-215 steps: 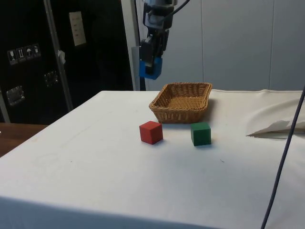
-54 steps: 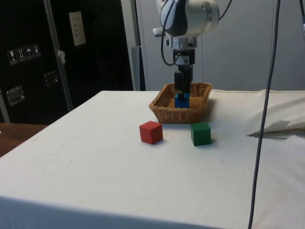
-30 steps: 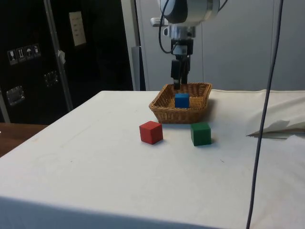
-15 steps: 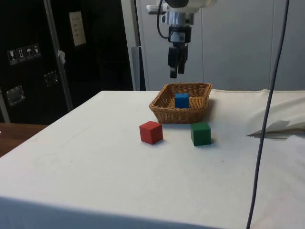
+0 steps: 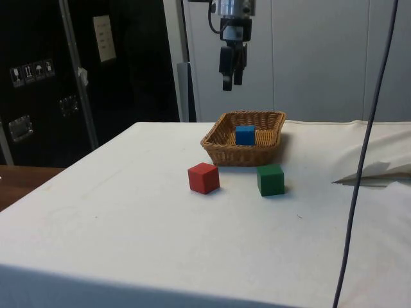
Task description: Pick up the blue cube and place it into the basket.
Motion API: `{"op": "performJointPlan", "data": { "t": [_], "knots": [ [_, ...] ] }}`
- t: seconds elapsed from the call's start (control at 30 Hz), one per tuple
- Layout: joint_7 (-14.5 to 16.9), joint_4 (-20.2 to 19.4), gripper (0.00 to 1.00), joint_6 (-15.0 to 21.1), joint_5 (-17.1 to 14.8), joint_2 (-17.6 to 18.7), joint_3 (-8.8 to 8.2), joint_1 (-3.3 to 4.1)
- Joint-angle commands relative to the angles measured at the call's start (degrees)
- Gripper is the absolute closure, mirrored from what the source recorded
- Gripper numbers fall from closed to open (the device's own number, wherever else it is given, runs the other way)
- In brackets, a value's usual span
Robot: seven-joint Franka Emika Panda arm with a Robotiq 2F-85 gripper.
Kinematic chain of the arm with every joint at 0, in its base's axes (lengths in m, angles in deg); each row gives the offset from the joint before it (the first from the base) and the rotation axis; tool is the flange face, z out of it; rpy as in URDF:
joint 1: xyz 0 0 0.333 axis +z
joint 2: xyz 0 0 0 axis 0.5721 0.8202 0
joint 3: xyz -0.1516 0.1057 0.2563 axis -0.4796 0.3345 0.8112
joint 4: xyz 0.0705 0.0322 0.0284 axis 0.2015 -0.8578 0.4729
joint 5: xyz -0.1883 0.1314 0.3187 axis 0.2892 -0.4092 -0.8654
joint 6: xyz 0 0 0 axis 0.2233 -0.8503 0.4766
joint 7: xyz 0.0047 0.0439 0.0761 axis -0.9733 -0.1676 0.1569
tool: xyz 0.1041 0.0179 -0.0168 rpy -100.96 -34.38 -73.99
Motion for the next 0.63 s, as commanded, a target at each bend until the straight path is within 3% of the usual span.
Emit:
{"op": "performJointPlan", "data": {
  "t": [0.0,0.03,0.07,0.3,0.33,0.37,0.57,0.6],
  "knots": [
    [-1.8,0.5,0.0,-0.7,1.8,-0.1,0.17,0.17],
    [-0.5,0.1,0.0,-0.1,0.4,-0.2,0.17,0.06],
    [-2.7,0.8,0.0,-1.1,2.6,-0.3,0.63,0.17],
    [-6.2,1.9,0.0,-2.8,6.0,-1.0,2.23,0.23],
    [-5.0,1.7,0.0,-2.3,4.6,-1.0,2.29,0.11],
    [-6.7,1.9,0.0,-2.9,6.4,-1.1,2.46,0.23],
    [-9.9,2.6,0.0,-4.0,9.2,-1.5,4.13,0.23],
    [-8.9,2.4,0.0,-3.6,8.1,-1.6,4.18,0.11]
  ]
}}
